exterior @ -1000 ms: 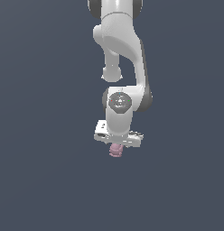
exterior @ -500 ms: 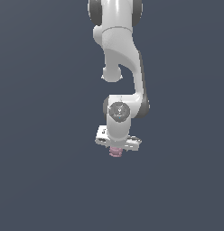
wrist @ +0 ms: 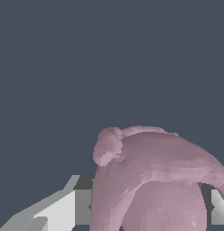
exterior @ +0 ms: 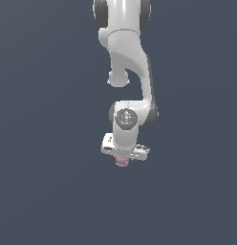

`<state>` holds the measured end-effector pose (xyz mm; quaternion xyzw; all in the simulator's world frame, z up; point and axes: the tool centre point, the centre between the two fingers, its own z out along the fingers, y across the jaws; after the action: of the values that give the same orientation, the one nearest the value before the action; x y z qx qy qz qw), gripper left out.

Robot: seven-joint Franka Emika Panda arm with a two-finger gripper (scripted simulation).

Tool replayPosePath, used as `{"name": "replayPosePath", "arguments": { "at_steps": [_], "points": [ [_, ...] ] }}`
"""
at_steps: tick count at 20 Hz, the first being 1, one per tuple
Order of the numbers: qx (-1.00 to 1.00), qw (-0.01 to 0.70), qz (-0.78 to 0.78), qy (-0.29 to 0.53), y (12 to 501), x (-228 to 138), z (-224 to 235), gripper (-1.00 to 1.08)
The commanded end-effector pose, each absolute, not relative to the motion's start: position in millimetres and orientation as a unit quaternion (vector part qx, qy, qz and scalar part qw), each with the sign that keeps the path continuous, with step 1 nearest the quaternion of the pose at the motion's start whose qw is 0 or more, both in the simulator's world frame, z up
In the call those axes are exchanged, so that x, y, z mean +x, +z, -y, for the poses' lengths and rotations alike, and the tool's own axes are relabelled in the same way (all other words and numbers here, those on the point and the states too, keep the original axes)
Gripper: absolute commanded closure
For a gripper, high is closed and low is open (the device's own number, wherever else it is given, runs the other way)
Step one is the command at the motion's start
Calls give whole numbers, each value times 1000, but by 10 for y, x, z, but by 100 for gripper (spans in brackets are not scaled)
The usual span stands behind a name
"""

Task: Pick up the object and move it to a goal position.

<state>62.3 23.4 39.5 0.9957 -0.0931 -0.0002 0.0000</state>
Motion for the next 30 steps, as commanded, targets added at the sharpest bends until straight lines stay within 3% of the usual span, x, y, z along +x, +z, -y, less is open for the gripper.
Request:
{"name": "replayPosePath", "arguments": {
  "at_steps": [1, 12, 30],
  "points": [
    [996, 0, 93, 0, 396, 624, -234, 108],
    [996, 0, 93, 0, 690, 671, -385, 108],
    [996, 0, 93, 0, 2264, 964, -1185, 108]
  ]
}}
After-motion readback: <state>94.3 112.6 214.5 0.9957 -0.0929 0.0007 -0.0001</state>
